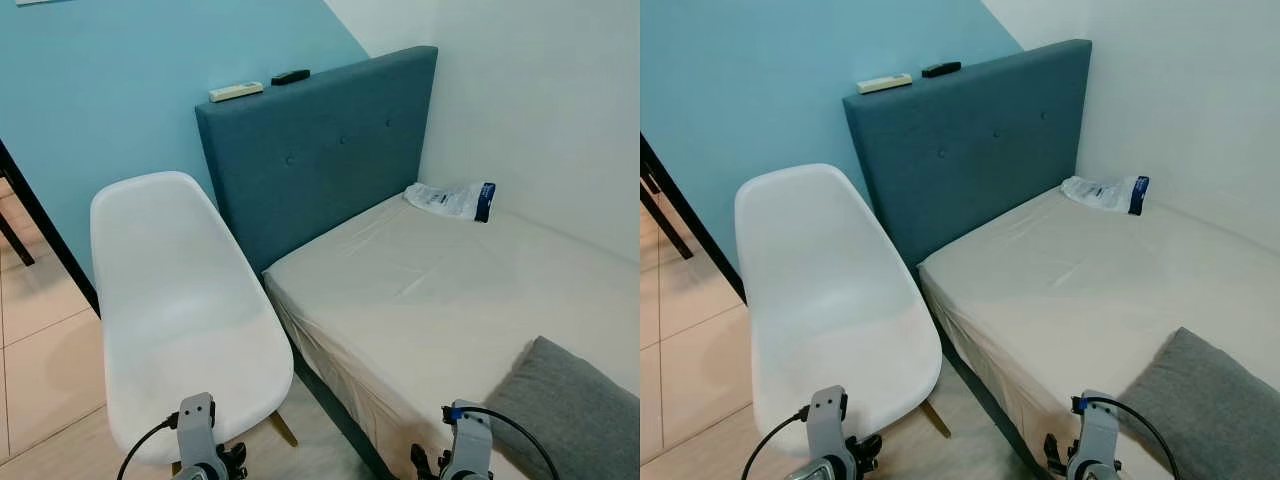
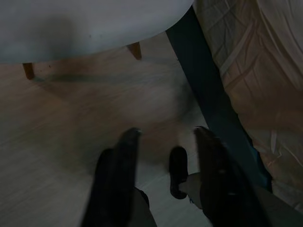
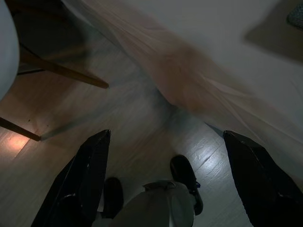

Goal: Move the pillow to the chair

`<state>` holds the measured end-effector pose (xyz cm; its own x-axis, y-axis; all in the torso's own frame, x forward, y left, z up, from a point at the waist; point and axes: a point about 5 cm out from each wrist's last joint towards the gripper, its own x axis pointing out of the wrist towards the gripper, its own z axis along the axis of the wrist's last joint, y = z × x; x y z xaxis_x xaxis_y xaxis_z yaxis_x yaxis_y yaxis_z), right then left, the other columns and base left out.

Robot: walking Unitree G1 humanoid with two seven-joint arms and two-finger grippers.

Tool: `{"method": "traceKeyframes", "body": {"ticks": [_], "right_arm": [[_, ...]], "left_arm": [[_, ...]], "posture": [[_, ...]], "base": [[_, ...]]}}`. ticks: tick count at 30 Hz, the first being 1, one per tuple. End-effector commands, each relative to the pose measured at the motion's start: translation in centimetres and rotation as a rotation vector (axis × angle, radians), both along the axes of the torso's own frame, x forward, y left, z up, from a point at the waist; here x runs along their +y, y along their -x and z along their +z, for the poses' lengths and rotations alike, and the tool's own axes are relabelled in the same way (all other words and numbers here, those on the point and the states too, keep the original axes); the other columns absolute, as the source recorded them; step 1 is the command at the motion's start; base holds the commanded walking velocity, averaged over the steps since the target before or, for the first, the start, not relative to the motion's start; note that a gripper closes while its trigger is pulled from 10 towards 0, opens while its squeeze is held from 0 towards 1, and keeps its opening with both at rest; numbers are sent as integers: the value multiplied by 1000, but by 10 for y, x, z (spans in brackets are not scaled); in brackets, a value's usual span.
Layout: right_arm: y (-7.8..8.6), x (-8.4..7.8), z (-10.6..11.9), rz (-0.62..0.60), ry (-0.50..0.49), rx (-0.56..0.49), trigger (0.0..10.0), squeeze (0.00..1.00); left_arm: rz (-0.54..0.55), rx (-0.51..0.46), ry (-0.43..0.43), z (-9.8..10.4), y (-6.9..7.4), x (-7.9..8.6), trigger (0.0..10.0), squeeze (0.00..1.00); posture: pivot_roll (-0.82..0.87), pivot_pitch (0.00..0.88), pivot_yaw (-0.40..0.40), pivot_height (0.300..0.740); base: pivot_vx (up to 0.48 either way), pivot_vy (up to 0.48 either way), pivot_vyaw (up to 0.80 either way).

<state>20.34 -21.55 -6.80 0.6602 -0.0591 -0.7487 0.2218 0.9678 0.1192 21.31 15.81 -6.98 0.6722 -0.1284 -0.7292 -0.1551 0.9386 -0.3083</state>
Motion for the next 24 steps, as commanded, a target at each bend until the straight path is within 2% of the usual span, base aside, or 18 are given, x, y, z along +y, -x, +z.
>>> {"method": "traceKeyframes", "body": {"ticks": [1, 2, 3, 14, 21, 22, 23, 24], "right_arm": [[-3, 3, 1, -4, -13, -22, 10000, 0], [-4, 5, 2, 4, -18, -31, 10000, 349], [-4, 6, 2, 18, -15, -36, 10000, 1000], [-4, 12, 1, 64, -20, -29, 10000, 1000], [-1, 13, -1, 95, -1, -3, 10000, 1000], [1, 13, -3, 110, 11, 9, 10000, 1000], [2, 14, -4, 126, 22, 19, 10000, 1000], [4, 16, -5, 148, 35, 34, 10000, 0]], "left_arm": [[-4, 18, -8, -3, 5, 1, 10000, 1000], [-5, 16, 4, -3, 6, 0, 10000, 1000], [-10, 14, 10, -3, 6, -1, 10000, 1000], [-38, 33, -1, -6, 11, -7, 10000, 1000], [-103, 85, -69, -13, 22, -7, 10000, 976], [-120, 93, -77, -14, 24, -7, 10000, 278], [-137, 101, -87, -15, 26, -6, 10000, 0], [-163, 110, -102, -16, 29, -6, 10000, 0]], "posture": [[-86, 0, 29, 740], [-86, 0, 29, 740], [-87, 0, 28, 740], [-96, 0, 27, 740], [-98, 0, 27, 740], [-98, 0, 30, 740], [-97, 0, 32, 740], [-97, 0, 34, 740]], "base": [[0, 0, 0], [0, 0, 0], [0, 0, 0], [0, 0, 0], [0, 0, 0], [0, 0, 0], [0, 0, 0], [0, 0, 0]]}}
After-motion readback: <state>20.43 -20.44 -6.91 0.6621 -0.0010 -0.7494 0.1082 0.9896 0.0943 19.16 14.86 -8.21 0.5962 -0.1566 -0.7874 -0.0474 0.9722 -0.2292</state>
